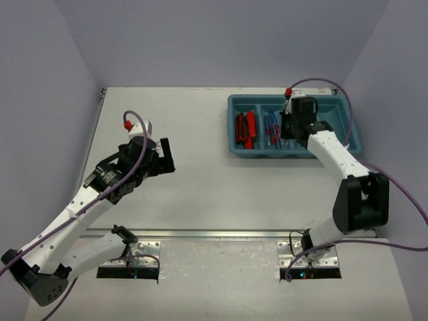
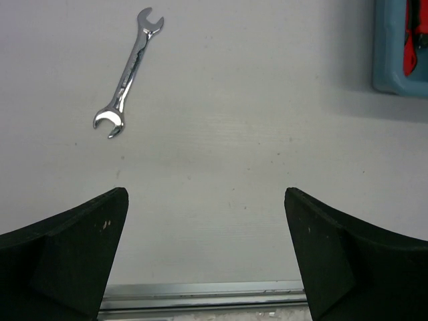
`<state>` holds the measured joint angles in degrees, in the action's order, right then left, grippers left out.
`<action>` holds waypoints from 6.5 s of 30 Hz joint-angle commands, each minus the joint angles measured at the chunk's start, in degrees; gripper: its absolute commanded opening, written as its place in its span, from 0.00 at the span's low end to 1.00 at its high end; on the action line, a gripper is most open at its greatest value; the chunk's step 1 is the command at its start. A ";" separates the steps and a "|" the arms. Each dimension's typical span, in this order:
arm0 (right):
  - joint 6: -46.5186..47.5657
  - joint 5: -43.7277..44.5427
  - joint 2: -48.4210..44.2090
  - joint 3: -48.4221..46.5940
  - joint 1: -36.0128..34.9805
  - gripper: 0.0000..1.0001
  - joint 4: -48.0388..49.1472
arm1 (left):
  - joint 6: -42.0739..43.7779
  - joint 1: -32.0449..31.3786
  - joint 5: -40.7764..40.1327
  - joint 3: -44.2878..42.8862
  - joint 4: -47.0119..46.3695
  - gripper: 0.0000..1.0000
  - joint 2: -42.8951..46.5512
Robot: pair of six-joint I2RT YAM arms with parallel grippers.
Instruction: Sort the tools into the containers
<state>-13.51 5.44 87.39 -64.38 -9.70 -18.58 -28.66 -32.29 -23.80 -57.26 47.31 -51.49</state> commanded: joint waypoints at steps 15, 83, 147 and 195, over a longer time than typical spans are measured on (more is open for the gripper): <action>17.08 29.66 29.52 -33.52 16.75 0.08 -9.50 | 7.74 -0.31 4.68 2.03 -2.43 1.00 10.26; 7.07 -30.15 -15.24 13.41 -3.05 0.99 12.68 | 22.05 29.61 15.39 -10.33 -14.79 0.00 -61.56; 6.88 7.55 2.58 -2.13 -4.18 0.00 3.62 | 4.95 0.65 -0.49 -4.62 -7.59 1.00 5.00; -0.74 11.93 -31.96 6.63 -0.05 0.99 -12.74 | 7.39 6.63 -7.88 11.37 -16.41 1.00 15.37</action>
<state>-7.47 20.52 67.47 -65.26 -8.60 -28.68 -20.13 -26.34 -25.99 -43.65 32.23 -36.48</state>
